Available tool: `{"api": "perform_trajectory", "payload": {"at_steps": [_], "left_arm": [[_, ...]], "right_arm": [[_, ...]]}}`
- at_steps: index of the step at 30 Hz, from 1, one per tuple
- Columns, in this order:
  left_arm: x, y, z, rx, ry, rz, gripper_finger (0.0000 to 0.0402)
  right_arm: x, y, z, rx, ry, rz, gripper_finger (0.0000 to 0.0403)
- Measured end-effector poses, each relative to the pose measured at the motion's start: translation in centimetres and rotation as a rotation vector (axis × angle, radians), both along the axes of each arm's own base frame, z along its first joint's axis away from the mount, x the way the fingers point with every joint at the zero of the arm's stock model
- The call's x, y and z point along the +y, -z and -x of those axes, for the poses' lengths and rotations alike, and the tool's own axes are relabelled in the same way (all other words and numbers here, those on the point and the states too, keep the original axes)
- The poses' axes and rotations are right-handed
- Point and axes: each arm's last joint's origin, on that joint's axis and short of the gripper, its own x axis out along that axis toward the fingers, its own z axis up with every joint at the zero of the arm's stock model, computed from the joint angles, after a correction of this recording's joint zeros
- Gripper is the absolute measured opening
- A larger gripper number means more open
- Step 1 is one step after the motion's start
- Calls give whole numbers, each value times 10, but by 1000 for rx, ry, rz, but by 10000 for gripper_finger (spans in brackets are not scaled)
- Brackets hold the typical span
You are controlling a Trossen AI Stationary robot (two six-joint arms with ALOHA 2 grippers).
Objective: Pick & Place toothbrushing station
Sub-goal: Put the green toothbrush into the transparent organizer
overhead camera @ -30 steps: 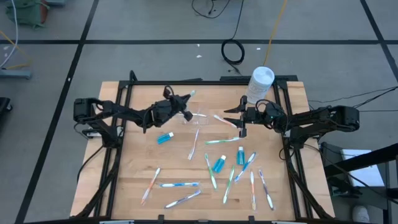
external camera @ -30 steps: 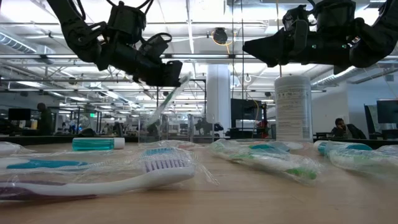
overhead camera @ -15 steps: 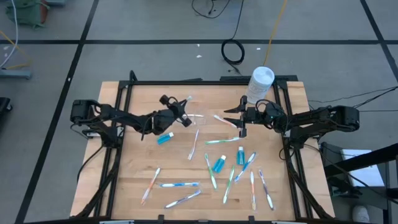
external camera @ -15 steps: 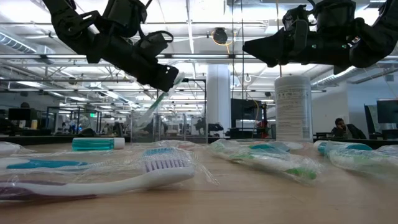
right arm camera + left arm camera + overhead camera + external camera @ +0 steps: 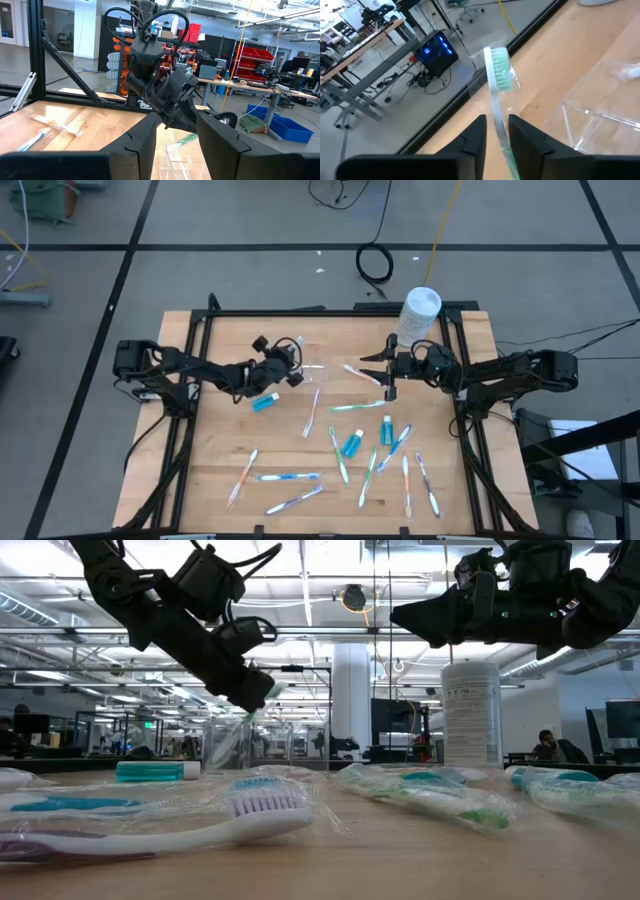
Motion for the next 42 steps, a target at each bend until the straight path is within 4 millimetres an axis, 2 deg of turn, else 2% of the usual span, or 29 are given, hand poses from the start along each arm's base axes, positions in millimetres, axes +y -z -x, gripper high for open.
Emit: {"api": "perform_trajectory", "payload": {"at_steps": [5, 9, 16, 20, 23, 31, 34, 42], "left_arm": [[-8, -3, 0, 66, -5, -73, 126], [-14, -24, 1, 58, -17, -115, 143], [-14, -59, 7, -26, 93, 112, 147], [1, -75, 5, -21, 200, 271, 147], [17, -80, 4, -27, 233, 358, 147], [52, -67, 13, -16, 111, 463, 147], [57, -63, 11, -32, 135, 505, 147], [62, -38, 0, 38, 127, 538, 147]], "right_arm": [[0, 0, 0, 0, 0, 0, 132], [0, 0, 0, 1, 0, 0, 132], [0, 0, 0, 1, -1, -5, 132], [0, 1, 0, 11, -1, -11, 132], [0, 1, 0, 9, -1, -10, 132], [0, 1, 0, 9, -1, -9, 132], [0, 1, 0, 10, 0, -8, 132], [0, 1, 0, 9, 1, -7, 132]]}}
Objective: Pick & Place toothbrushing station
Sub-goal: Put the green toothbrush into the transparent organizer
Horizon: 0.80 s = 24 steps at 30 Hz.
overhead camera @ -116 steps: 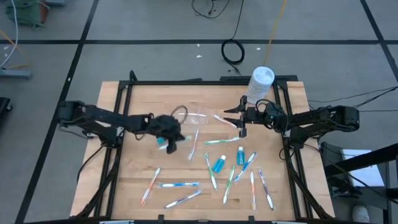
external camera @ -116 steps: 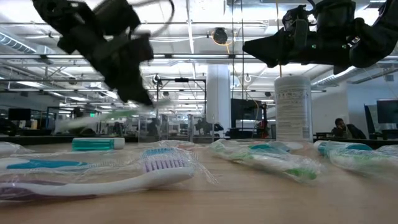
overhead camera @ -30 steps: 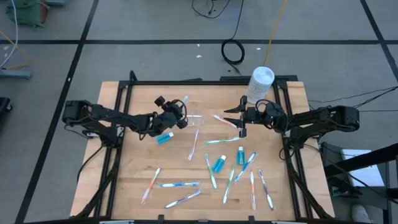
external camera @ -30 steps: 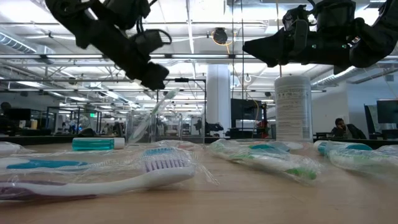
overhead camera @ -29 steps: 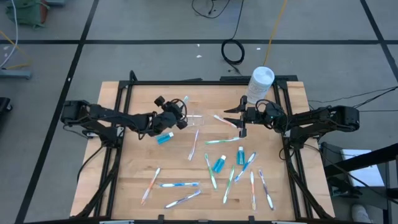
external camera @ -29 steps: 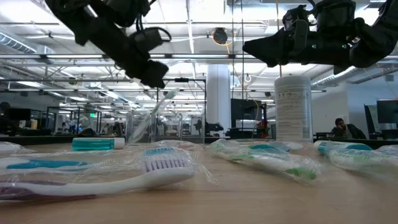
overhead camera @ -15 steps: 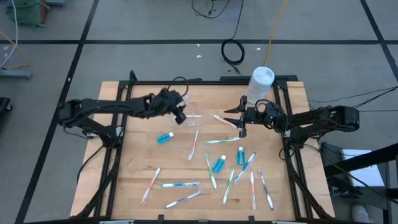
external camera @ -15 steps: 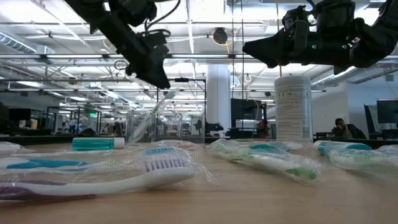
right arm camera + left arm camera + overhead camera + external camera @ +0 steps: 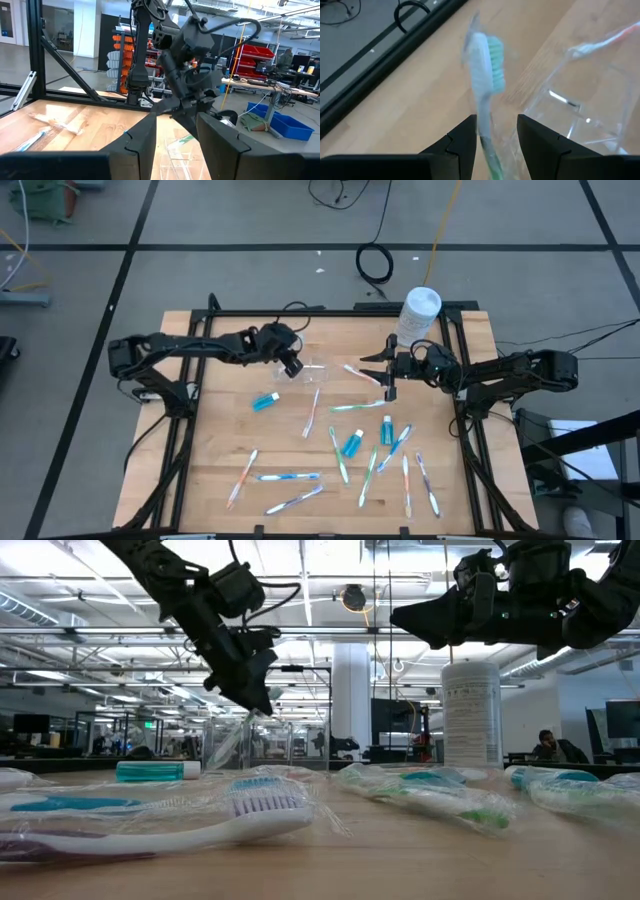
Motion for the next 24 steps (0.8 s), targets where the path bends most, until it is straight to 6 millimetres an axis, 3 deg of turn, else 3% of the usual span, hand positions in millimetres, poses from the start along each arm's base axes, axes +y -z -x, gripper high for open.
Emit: {"api": "perform_trajectory", "payload": {"at_steps": [5, 13, 20, 24], "left_arm": [[1, 1, 0, 11, 8, -11, 133], [-2, -18, 7, -45, 7, -38, 18], [-12, -39, 25, -62, -6, -26, 33], [-21, -40, 27, -89, -22, -72, 13]], "right_arm": [[0, 0, 0, 0, 1, 0, 132], [0, 0, 0, 0, 2, 0, 132], [0, 0, 0, 0, 2, 0, 132], [0, 0, 0, 0, 2, 0, 132]]}}
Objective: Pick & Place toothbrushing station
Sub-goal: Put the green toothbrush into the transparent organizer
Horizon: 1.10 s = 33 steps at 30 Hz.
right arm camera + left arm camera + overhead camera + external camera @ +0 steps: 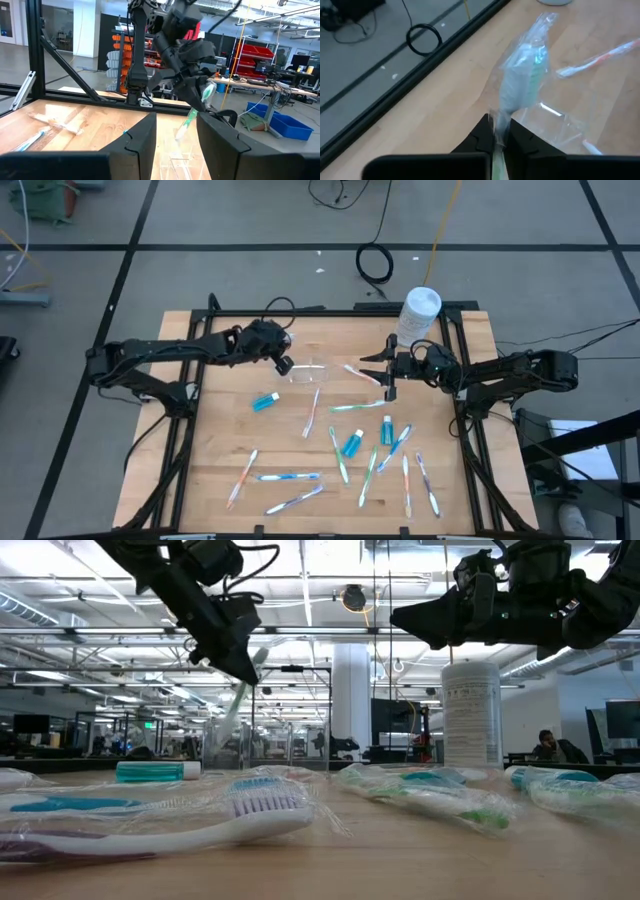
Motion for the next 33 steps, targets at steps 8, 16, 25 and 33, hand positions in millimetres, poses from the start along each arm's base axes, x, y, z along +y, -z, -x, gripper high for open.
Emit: {"api": "perform_trajectory", "payload": {"at_steps": [8, 16, 25, 33], "left_arm": [[-15, 24, 11, -204, -6, -46, 26], [-20, 51, 45, -327, -53, -40, 11], [-25, 69, 55, -358, -9, -53, 86], [-24, 69, 56, -317, -5, -114, 140]], "right_arm": [[0, 0, 0, 4, 0, -1, 132], [0, 0, 0, 5, 0, -1, 132], [0, 0, 0, 5, 0, -2, 132], [0, 0, 0, 6, 0, -2, 132]]}}
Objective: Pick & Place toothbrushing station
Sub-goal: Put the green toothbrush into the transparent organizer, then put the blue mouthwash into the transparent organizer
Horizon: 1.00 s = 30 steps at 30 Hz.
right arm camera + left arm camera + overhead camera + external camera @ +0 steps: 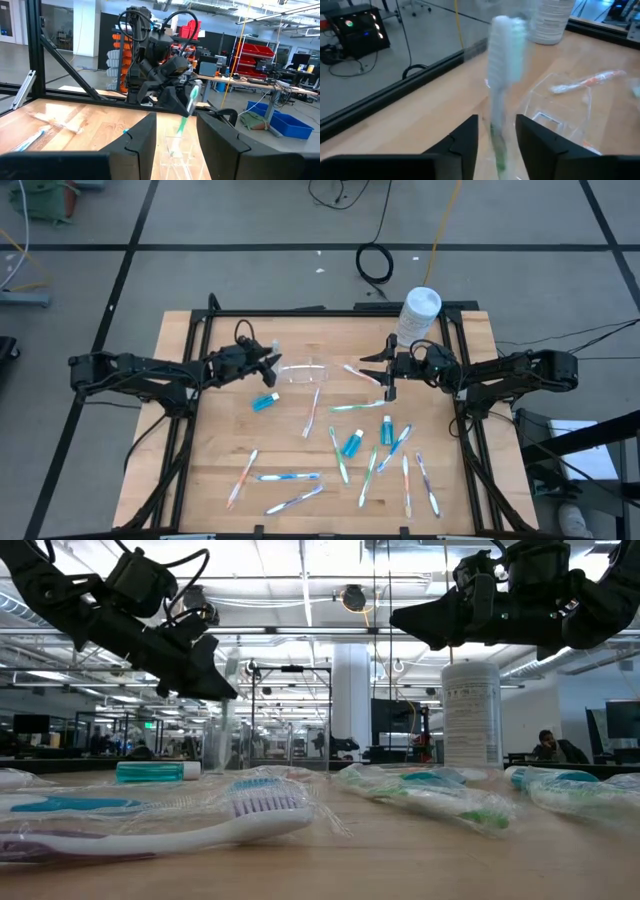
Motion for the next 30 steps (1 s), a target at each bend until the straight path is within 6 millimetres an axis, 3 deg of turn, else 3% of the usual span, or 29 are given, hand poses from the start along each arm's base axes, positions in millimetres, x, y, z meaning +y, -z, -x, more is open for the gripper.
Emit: {"api": "perform_trajectory", "payload": {"at_steps": [10, 18, 25, 30], "left_arm": [[-12, -17, 12, -30, 66, 3, 203], [-33, -35, 35, -45, 130, 66, 205], [-57, -50, 28, -54, 330, 38, 187], [-69, -56, 12, 70, 418, -6, 175]], "right_arm": [[0, 0, 0, 0, 0, -3, 132], [0, 0, 0, 0, 0, -3, 132], [0, 0, 0, 0, 0, -3, 132], [0, 0, 0, 0, -1, -4, 132]]}}
